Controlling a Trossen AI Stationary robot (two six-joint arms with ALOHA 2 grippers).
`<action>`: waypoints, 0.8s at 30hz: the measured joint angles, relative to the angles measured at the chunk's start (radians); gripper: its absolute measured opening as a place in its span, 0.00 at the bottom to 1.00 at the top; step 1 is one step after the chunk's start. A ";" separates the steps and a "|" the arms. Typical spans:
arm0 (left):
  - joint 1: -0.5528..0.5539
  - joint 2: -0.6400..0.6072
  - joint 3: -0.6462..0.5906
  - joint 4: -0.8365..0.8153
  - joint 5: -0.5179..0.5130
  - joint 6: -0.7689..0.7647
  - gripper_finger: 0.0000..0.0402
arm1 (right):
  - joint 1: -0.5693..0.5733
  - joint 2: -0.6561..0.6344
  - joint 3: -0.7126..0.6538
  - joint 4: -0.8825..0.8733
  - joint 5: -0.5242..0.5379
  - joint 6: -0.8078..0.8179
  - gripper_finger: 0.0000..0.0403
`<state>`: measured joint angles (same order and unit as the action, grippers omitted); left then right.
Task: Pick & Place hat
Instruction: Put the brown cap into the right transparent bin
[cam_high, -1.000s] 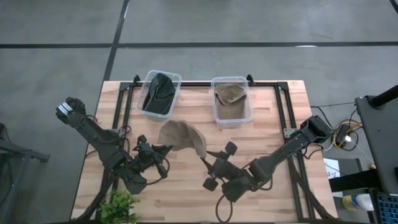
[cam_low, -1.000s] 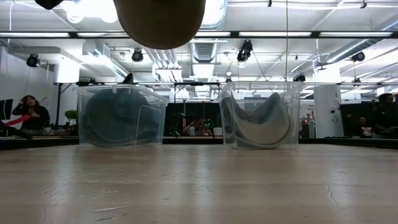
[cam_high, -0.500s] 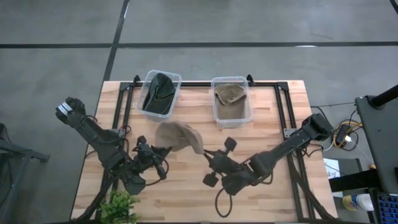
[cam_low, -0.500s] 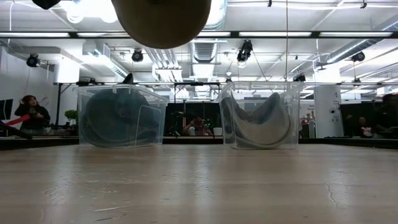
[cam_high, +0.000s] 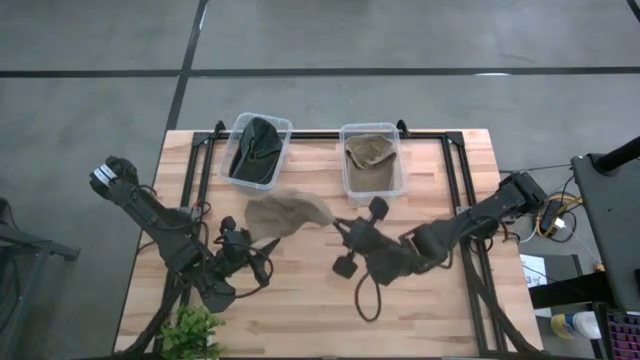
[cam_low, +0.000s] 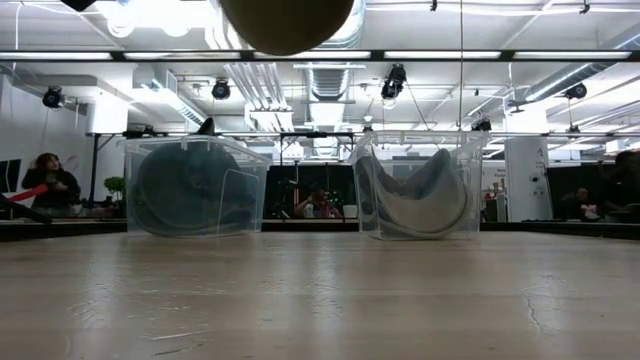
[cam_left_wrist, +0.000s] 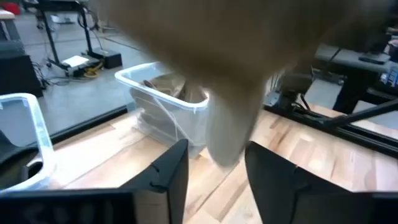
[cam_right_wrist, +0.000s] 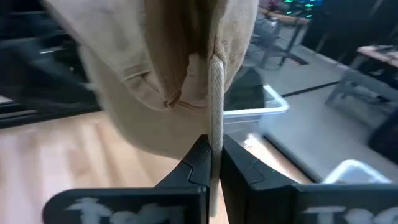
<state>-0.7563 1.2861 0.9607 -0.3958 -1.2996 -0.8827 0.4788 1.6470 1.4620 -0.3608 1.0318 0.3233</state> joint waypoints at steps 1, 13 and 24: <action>0.000 0.000 0.000 0.000 -0.010 0.001 0.38 | -0.012 -0.009 0.000 -0.006 0.004 -0.007 0.03; 0.000 0.000 0.000 0.000 -0.038 0.019 0.42 | -0.154 -0.218 0.000 -0.207 -0.040 0.067 0.03; -0.001 0.000 0.001 0.000 -0.037 0.048 0.42 | -0.435 -0.448 0.000 -0.541 -0.271 0.356 0.03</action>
<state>-0.7570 1.2861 0.9615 -0.3958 -1.3369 -0.8345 0.0434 1.1995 1.4620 -0.9020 0.7609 0.6796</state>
